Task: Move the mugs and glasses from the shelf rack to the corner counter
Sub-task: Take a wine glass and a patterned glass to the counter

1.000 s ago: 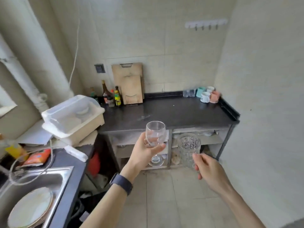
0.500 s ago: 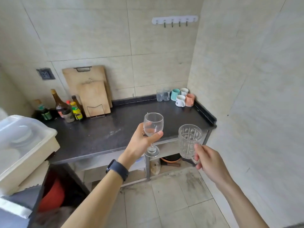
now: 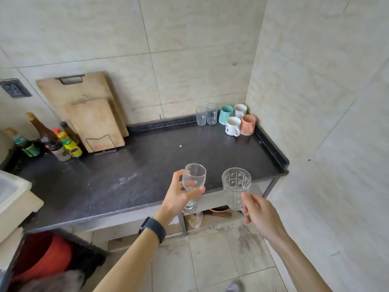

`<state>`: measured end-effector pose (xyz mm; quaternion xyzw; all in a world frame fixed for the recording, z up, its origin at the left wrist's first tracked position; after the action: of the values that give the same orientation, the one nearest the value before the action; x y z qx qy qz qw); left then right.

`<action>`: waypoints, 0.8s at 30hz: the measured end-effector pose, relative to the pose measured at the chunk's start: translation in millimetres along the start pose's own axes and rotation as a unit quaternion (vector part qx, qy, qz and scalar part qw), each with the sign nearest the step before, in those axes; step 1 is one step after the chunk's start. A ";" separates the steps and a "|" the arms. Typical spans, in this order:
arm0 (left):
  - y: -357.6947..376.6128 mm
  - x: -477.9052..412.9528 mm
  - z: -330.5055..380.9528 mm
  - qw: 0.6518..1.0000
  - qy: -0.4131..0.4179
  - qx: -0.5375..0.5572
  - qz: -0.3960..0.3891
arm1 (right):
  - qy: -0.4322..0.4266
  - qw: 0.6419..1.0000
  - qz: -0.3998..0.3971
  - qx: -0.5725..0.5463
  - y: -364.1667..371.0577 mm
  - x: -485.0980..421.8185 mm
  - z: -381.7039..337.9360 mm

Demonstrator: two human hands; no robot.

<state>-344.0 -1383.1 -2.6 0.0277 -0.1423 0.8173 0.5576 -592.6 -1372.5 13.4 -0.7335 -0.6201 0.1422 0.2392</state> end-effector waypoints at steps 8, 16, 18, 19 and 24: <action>48.1 -74.2 -33.1 0.994 -0.099 -0.019 0.045 | 0.020 0.993 -0.095 0.060 34.2 -107.1 16.7; 74.2 -171.5 -60.4 0.984 -0.143 -0.079 0.076 | 0.115 0.976 -0.151 0.105 98.1 -207.4 41.8; 80.9 -203.0 -60.4 0.982 -0.143 -0.101 0.066 | 0.135 0.974 -0.143 0.111 112.7 -233.1 47.2; 84.2 -219.9 -60.0 0.981 -0.144 -0.113 0.060 | 0.151 0.972 -0.140 0.111 119.9 -246.7 48.3; 108.4 -297.0 -51.6 0.979 -0.127 -0.153 0.044 | 0.213 0.965 -0.114 0.100 148.7 -311.3 46.2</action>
<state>-325.9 -1674.5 -134.5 0.0393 -0.3368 0.7991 0.4964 -550.1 -1686.1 -131.5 -0.6437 -0.6170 0.0153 0.4524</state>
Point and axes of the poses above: each hand's wrist, its own x-axis away from the middle knuckle, its own y-axis out of the palm, z = x × y, the point moved 3 cm from there along -x, towards the middle knuckle, and after that the axes turned 15 degrees about z, right-handed, at the moved point
